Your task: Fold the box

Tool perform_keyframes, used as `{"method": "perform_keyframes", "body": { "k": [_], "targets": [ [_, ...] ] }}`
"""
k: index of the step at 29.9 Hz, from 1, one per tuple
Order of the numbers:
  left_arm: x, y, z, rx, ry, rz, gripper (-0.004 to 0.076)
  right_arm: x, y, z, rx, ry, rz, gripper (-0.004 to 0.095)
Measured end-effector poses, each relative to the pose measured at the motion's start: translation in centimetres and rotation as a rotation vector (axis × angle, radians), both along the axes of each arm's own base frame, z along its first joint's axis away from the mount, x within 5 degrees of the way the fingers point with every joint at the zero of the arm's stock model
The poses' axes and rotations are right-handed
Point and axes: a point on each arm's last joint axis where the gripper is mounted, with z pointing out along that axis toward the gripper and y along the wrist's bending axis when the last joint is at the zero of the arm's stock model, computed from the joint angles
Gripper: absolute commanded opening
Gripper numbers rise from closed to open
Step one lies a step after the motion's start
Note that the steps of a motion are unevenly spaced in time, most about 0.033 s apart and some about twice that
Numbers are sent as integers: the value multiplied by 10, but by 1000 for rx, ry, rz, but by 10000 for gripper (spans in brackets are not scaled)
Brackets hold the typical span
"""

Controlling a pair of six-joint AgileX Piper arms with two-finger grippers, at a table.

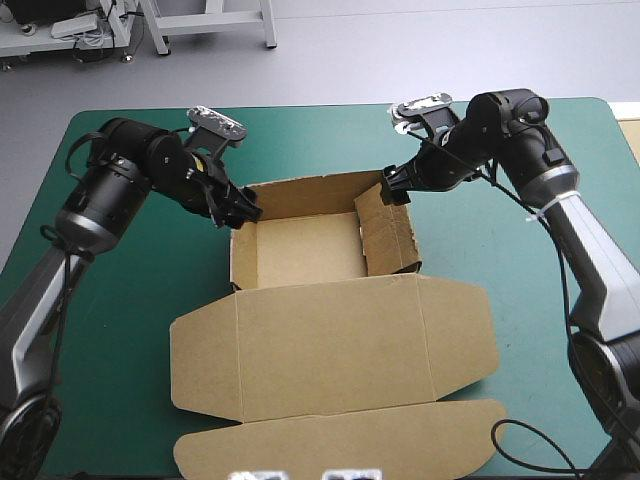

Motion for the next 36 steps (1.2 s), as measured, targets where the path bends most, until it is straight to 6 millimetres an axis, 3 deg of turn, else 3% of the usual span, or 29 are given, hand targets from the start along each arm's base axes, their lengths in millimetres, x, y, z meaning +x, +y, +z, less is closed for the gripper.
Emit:
{"method": "perform_keyframes", "body": {
  "k": [4, 8, 11, 19, 23, 26, 29, 36],
  "targets": [
    [-27, 14, 25, 20, -85, -24, -1, -7, -2, 11, 4, -29, 9, 929],
    [-59, 29, 34, 28, -122, -39, -7, -6, -2, 8, 1, -20, 10, 929],
    [-80, 38, 25, 41, -104, -44, -9, 0, 0, -1, -7, 2, 12, 915],
    [-120, 55, -44, 116, 90, -52, -9, 33, 11, -58, -50, 137, 13, 795],
    [-136, 61, -79, 118, 154, -40, -9, 49, 18, -97, -58, 228, 14, 610],
    [-145, 65, -95, 115, 182, -3, -9, 57, 23, -122, -54, 286, 13, 291],
    [-151, 68, -103, 99, 172, 35, -9, 60, 25, -133, -52, 308, 29, -18],
    [-152, 71, -98, 66, 85, 57, -9, 68, 19, -118, -134, 211, 54, -18]
  ]
}}
